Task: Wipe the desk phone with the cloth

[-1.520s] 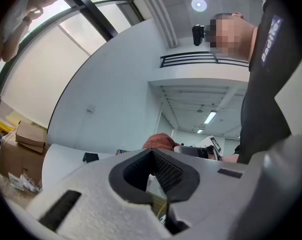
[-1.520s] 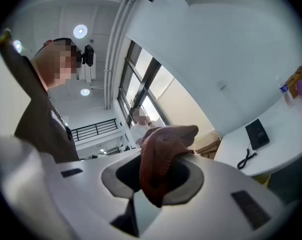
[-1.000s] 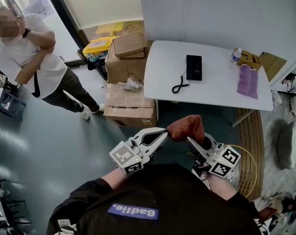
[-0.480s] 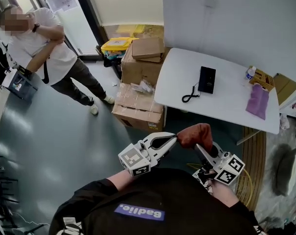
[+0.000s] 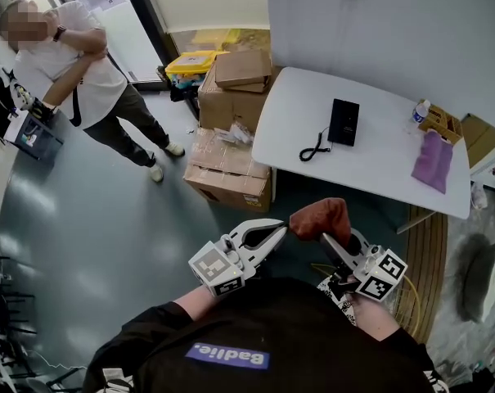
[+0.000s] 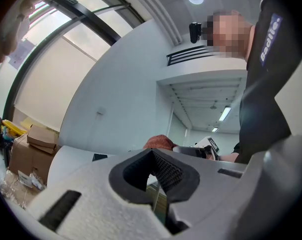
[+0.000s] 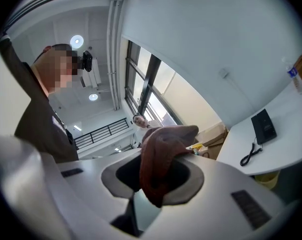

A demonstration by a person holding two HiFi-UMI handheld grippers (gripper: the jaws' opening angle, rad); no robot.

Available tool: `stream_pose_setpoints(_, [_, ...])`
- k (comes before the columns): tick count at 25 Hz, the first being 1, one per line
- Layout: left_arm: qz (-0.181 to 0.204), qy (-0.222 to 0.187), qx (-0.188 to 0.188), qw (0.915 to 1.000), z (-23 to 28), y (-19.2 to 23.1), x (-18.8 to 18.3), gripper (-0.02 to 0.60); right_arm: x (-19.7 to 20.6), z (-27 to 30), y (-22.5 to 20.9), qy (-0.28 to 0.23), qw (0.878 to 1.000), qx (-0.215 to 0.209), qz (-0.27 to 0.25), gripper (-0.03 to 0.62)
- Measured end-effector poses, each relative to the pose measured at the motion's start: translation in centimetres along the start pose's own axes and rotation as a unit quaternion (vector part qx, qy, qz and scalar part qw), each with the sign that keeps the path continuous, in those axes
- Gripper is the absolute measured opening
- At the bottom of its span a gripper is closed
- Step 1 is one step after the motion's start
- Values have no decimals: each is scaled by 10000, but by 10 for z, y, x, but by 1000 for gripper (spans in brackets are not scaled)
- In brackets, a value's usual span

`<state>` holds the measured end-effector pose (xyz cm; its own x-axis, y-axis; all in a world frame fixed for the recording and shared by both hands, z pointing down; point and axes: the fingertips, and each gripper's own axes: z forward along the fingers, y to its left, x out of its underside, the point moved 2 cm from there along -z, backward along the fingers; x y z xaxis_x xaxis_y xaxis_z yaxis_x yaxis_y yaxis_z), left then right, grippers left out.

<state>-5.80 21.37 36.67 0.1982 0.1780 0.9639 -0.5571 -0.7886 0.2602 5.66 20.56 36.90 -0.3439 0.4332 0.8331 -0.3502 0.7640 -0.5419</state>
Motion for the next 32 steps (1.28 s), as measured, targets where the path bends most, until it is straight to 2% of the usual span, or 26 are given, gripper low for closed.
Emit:
stream_pose_setpoints(4, [-63,23,158,9999,15,17,2,6,-6,5,-15,-119,9998,185,-40,94])
stream_pose_setpoints(9, [-185,14,571,9982,48,48,-3,6,-22,12,-40,-254,9976,635,-126,94])
stream_pose_setpoints(21, [-392,30,1316,9905,127,165,-30,6,-75,85,-130,-442,9888,1417,-170,94])
stream_pose_setpoints(27, [-373,93,1411,9892,150,212,-44,6,-100,114,-165,-563,9854,1595,-192,94])
stream_pose_setpoints(32, [-336,195,1334,9903,174,223,-35,6,-113,117,-199,-578,9865,1525,-149,94])
